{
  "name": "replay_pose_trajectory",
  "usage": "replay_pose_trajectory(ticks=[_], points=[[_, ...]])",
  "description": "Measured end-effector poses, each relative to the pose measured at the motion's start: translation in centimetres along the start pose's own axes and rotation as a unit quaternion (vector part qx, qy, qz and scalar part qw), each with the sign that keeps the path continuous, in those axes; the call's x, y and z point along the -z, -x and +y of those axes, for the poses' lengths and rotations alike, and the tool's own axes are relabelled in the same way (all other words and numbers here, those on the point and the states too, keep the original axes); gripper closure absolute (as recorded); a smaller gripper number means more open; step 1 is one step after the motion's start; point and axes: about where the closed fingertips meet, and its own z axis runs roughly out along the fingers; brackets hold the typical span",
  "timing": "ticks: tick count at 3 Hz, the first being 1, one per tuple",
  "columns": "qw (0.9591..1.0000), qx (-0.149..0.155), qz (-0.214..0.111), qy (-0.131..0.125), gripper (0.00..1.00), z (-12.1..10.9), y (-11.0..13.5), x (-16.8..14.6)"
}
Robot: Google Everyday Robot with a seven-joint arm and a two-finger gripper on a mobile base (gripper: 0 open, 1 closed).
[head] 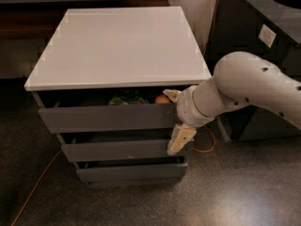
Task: Pick green rice chip bag from top drawer and place on counter
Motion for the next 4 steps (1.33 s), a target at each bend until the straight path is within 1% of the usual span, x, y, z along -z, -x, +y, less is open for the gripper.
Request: replay_pose_trajectory(ticks=[1, 2, 3, 4], points=[[0.9998, 0.013, -0.011, -0.003, 0.00, -0.4, 1.3, -3.7], [0.9993, 0.035, 0.003, -0.013, 0.00, -1.0, 2.1, -9.2], [0.9982, 0.051, 0.026, -0.017, 0.00, -1.8, 2.1, -12.9], [0.9970, 0.057, 0.046, -0.023, 0.00, -3.6, 2.0, -16.1]])
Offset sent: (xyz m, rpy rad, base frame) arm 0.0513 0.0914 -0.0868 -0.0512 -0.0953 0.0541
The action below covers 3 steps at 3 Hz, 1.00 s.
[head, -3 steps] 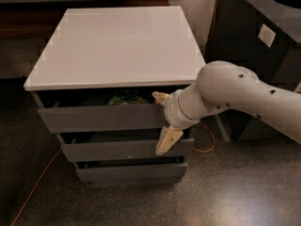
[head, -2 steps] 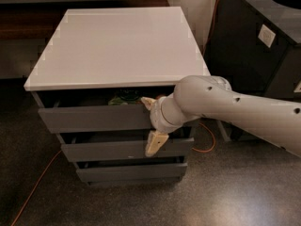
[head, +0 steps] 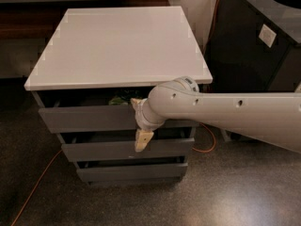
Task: Pick green rice chip bag from top drawer and place on counter
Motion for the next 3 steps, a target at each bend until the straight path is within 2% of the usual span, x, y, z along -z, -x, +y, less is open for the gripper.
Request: replay_pose_trajectory(ticks=[1, 2, 3], points=[[0.9997, -0.003, 0.021, -0.012, 0.00, -2.6, -0.4, -2.7], [0.9993, -0.007, 0.032, -0.018, 0.00, -4.1, -0.6, -3.9], [0.9993, -0.012, 0.034, -0.014, 0.18, -4.3, -0.2, -4.4]])
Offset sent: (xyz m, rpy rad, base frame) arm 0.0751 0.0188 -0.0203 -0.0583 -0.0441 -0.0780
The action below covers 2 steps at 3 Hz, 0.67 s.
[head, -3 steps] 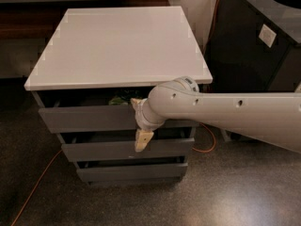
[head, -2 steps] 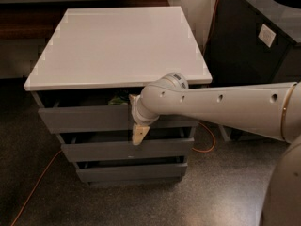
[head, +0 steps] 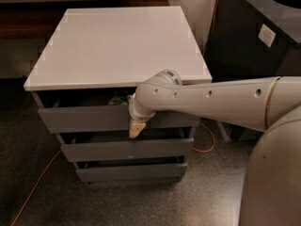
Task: Pick green rice chip bag from top drawer and place on counter
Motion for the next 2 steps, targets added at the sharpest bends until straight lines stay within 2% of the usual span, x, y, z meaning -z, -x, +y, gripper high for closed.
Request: replay_pose_trajectory(ticks=[1, 2], points=[[0.9999, -0.005, -0.008, 0.012, 0.49, 0.8, 0.8, 0.1], [0.9995, -0.016, -0.018, 0.022, 0.71, 1.5, 0.5, 1.1]])
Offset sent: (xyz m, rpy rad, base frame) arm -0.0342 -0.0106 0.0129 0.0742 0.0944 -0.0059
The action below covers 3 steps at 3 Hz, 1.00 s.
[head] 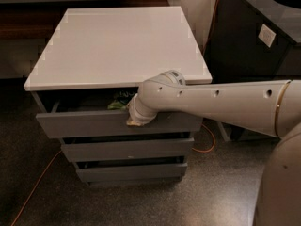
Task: Pick green rice chip bag from top drawer and place on counter
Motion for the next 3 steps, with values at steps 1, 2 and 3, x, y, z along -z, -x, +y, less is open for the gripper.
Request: replay_pose_trajectory(ticks=[1, 2, 3], points=[[0.9998, -0.015, -0.012, 0.008, 0.95, 1.2, -0.7, 1.8], [0.9998, -0.015, -0.012, 0.008, 1.00, 1.2, -0.7, 1.8], [0.9996, -0.020, -0.015, 0.013, 1.00, 2.4, -0.9, 2.7]])
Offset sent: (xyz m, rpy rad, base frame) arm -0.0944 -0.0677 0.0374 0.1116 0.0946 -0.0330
